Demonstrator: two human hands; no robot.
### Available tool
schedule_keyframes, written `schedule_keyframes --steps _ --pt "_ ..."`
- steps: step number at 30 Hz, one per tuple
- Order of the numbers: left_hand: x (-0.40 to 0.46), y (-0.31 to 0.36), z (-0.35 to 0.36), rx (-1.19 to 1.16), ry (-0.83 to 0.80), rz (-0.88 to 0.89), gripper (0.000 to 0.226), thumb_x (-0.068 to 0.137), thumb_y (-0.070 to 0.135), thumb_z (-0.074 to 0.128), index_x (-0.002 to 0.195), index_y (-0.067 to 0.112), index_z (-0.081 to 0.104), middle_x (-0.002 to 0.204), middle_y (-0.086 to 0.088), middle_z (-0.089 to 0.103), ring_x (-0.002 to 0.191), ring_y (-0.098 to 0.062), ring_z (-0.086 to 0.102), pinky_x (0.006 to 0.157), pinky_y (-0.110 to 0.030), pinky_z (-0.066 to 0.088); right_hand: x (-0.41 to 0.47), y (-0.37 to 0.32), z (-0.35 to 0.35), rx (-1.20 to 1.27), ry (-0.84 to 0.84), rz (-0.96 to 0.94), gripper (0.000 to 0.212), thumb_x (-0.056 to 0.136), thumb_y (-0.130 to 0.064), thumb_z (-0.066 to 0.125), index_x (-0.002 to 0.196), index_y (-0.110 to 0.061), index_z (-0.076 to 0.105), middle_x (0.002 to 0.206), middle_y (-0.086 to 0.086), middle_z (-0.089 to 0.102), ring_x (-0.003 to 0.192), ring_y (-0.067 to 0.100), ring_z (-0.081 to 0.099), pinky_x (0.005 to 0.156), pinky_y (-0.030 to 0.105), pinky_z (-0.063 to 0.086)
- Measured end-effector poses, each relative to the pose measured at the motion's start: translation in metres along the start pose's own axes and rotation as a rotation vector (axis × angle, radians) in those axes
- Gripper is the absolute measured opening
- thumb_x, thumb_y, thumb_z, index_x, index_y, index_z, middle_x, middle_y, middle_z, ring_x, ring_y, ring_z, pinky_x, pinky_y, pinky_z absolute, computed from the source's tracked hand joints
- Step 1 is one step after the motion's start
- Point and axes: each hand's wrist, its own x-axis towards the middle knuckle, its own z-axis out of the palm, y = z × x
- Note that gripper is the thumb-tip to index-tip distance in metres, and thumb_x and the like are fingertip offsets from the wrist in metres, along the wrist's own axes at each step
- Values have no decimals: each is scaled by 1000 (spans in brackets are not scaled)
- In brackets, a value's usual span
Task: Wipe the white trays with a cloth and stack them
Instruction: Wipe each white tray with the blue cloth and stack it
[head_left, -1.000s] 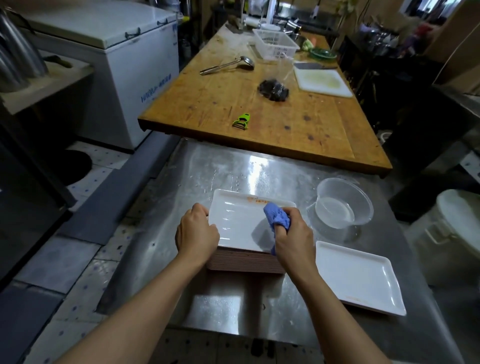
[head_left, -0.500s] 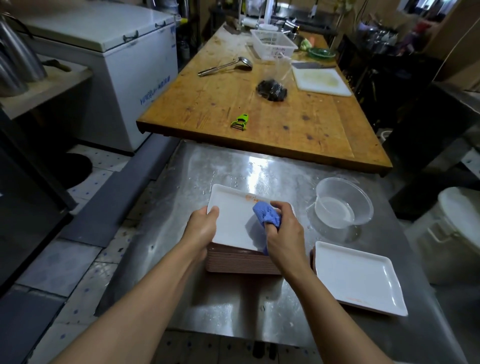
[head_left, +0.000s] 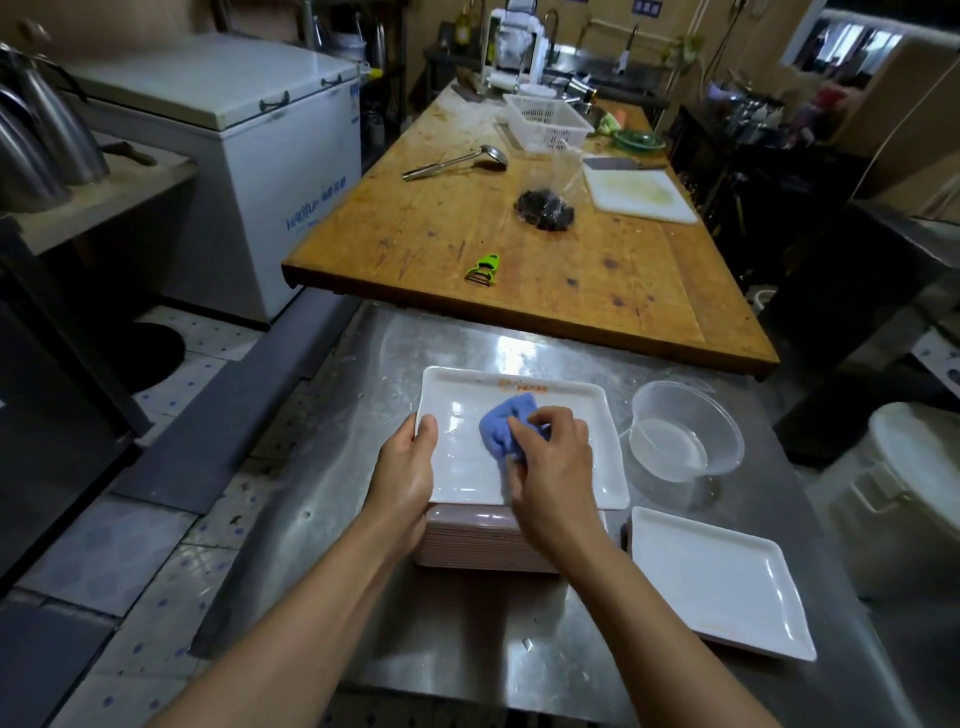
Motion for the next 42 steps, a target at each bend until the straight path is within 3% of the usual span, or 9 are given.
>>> schedule_keyframes --steps 5,10,13,16,20,23,30,34,42 --pt "-10 4 0 -5 -9 20 30 102 24 36 97 19 64 87 -1 75 83 -18 71 67 -31 56 28 10 -13 30 117 190 23 89 -10 53 108 -1 63 121 15 44 116 28 37 91 29 31" --pt "-15 17 6 94 -33 104 31 102 28 35 104 17 64 102 -12 70 100 -33 64 92 -53 49 26 -31 -15 309 11 27 33 90 -25 37 109 -7 57 123 4 36 119 14 30 95 14 20" --pt "-20 18 6 156 -67 160 31 102 30 33 102 21 63 104 -13 67 104 -30 61 94 -50 47 24 -46 -19 399 -72 -76 46 86 -23 32 121 -7 57 127 3 36 120 11 29 99 11 19" --pt "-25 21 8 171 -79 205 30 103 30 32 96 30 61 105 -5 67 101 -13 59 90 -32 47 30 -46 -22 313 -62 -161 34 91 -10 46 122 -6 59 132 10 41 121 22 35 97 12 20" --pt "-25 22 8 176 -55 246 33 102 26 35 96 5 60 84 -14 59 77 -20 52 72 -38 43 35 -37 -27 167 38 -176 21 85 -6 62 104 -2 69 117 16 53 106 31 49 88 26 38" --pt "-23 22 6 70 -49 200 31 102 24 37 100 6 63 92 -16 71 85 -30 67 76 -42 54 31 -15 -39 104 116 -77 17 84 -4 61 97 2 70 106 19 58 97 35 54 81 40 46" --pt "-21 25 6 28 -30 171 29 101 26 41 97 17 67 97 -10 72 95 -29 68 86 -50 54 23 35 -66 -250 115 110 27 93 -16 47 115 -13 61 121 4 54 109 26 43 83 35 27" --pt "-20 26 9 -4 3 138 31 100 26 42 84 17 67 94 -17 70 96 -39 65 85 -56 52 5 39 -70 -330 36 53 20 88 -14 46 103 -16 60 112 0 55 103 22 40 75 31 19" --pt "-14 20 16 -149 76 91 27 101 27 42 90 19 65 77 3 74 73 -15 72 56 -29 56 -31 32 -73 -174 -23 -4 17 84 -8 44 86 -7 61 94 6 57 91 24 43 76 35 27"
